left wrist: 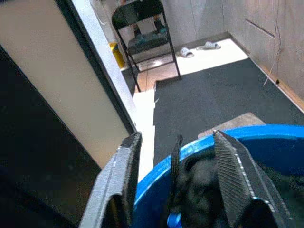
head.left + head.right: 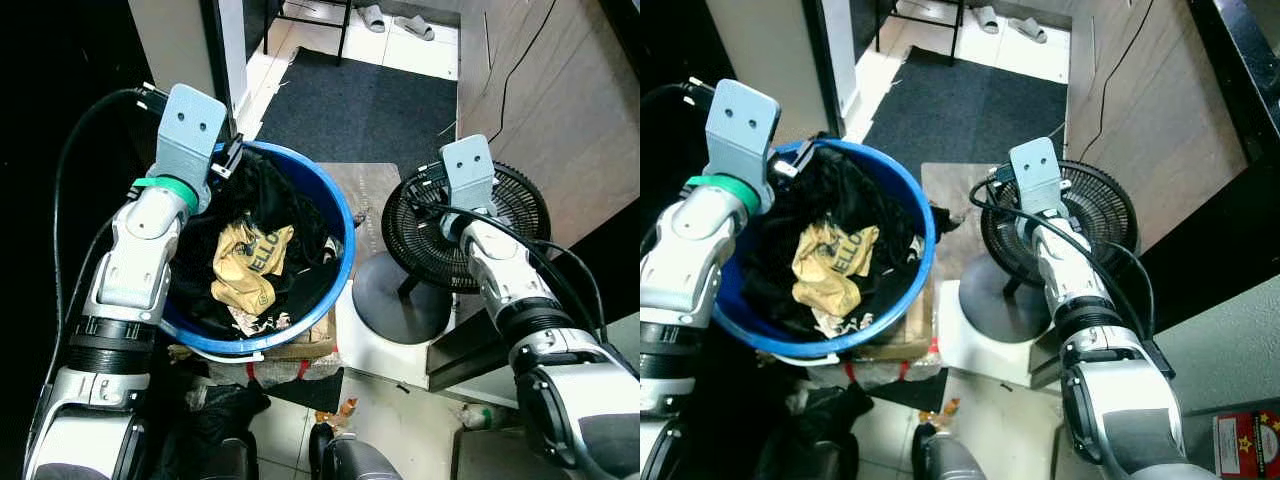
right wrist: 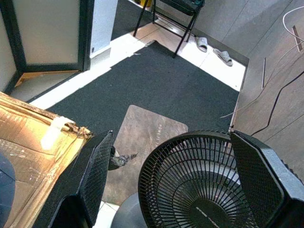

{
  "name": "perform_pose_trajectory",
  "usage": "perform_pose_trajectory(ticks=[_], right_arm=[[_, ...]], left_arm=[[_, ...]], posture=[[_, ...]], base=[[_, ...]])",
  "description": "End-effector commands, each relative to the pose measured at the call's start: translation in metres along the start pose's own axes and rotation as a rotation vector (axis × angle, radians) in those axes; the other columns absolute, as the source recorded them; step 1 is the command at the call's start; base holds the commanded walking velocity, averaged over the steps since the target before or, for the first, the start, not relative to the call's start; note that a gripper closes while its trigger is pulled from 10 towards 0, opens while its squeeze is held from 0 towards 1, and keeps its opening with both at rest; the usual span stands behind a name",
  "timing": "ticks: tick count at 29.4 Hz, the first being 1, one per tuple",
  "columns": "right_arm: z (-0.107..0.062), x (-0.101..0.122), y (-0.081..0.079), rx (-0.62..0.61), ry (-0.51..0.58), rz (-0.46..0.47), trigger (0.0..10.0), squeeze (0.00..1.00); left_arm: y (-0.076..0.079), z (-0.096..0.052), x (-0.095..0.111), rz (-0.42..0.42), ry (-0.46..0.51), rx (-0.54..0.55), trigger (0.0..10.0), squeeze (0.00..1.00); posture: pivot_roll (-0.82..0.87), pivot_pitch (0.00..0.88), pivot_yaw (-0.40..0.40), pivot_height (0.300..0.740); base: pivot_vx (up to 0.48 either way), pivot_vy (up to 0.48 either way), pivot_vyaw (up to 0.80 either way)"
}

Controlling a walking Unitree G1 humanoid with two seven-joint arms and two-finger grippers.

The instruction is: Clothes washing

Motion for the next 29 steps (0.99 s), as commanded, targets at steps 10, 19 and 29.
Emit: perform_pose_trajectory(ticks=[10, 19, 29], right_arm=[[-0.001, -0.002, 0.002, -0.007, 0.001, 0.017, 10.0, 0.0], [-0.003, -0.004, 0.005, -0.012, 0.0, 0.015, 10.0, 0.0], [-0.003, -0.004, 0.005, -0.013, -0.004, 0.014, 10.0, 0.0]], left_arm=[[0.013, -0.003, -0.045, 0.119, -0.18, -0.066, 10.0, 0.0], [0.014, -0.011, -0.081, 0.094, -0.304, -0.099, 10.0, 1.0], [0.011, -0.002, -0.059, 0.057, -0.241, -0.108, 10.0, 1.0]], posture=[[0.04, 0.181, -0.031, 0.74], [0.03, 0.194, -0.028, 0.74], [0.03, 0.197, -0.03, 0.74]], base=[[0.0, 0.0, 0.0], [0.0, 0.0, 0.0], [0.0, 0.0, 0.0]])
Point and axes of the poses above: a point about 5 cm out from each wrist's last joint towards the gripper, its own z axis pointing out of the wrist towards the gripper, its own x axis along the axis of the wrist's last joint, y = z × x, the point moved 3 cm from there along z, pointing out of the wrist towards the gripper, and after that the axes turned 13 degrees about z, right-handed, at the moved point
